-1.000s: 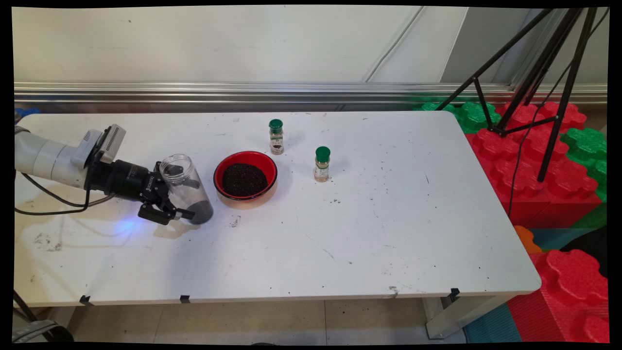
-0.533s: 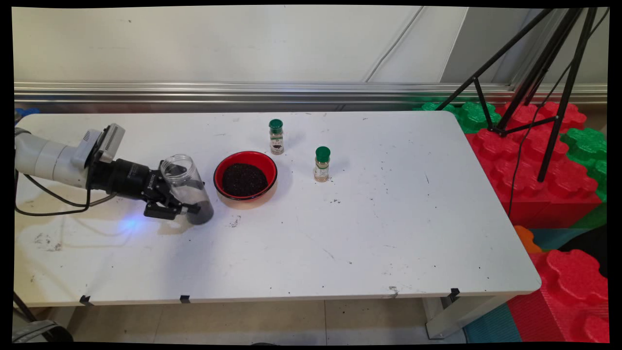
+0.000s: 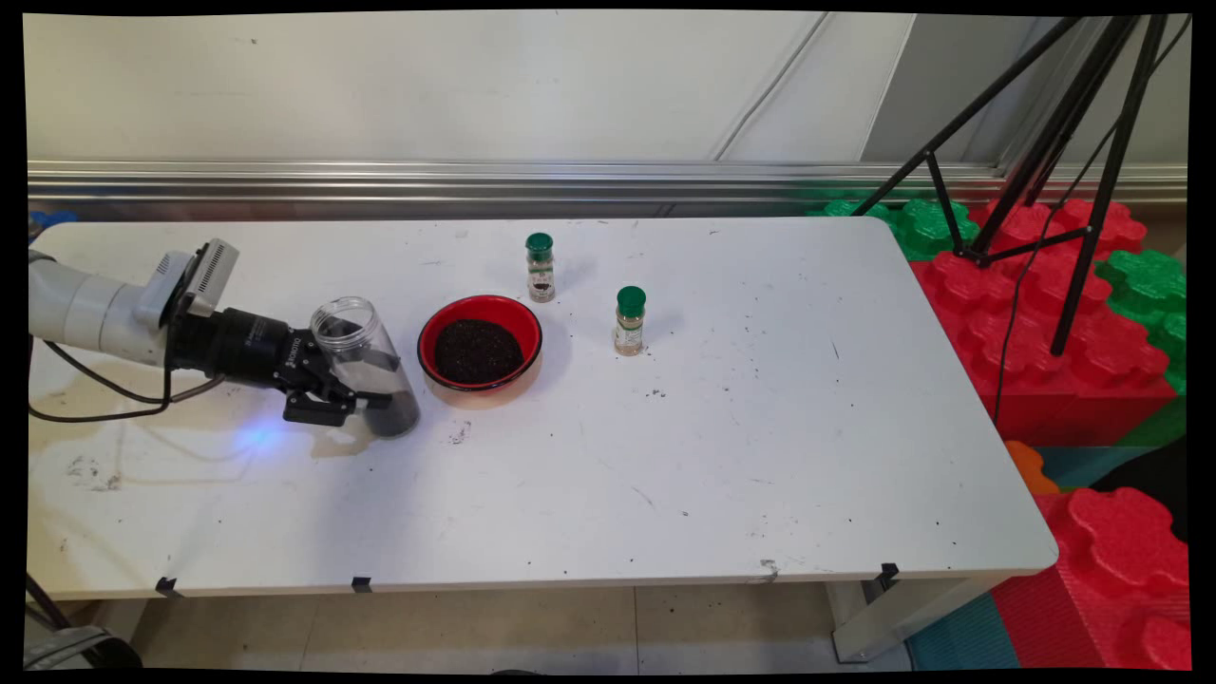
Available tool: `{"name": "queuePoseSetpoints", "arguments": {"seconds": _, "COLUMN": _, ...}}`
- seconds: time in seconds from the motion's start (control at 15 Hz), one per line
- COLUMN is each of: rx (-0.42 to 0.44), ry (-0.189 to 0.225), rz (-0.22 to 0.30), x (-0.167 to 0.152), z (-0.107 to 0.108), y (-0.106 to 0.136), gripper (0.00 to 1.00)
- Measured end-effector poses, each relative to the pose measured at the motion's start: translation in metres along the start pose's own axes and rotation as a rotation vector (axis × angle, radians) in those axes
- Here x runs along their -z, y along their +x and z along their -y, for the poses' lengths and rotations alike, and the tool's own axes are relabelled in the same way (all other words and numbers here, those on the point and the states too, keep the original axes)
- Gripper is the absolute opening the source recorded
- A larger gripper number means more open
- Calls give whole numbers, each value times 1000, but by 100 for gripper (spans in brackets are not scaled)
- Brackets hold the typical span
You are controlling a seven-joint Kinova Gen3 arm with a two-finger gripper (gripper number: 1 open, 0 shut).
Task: Pour the black seasoning powder in the red bowl
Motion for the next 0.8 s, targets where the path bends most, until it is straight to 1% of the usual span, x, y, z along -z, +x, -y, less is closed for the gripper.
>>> {"name": "queuePoseSetpoints", "arguments": {"seconds": 0.33, "rx": -20, "ry": -3, "rz": -13, "x": 6, "z": 0, "y": 10, "gripper": 0}}
{"name": "queuePoseSetpoints", "arguments": {"seconds": 0.8, "rx": -58, "ry": 17, "rz": -22, "x": 25, "z": 5, "y": 37, "gripper": 0}}
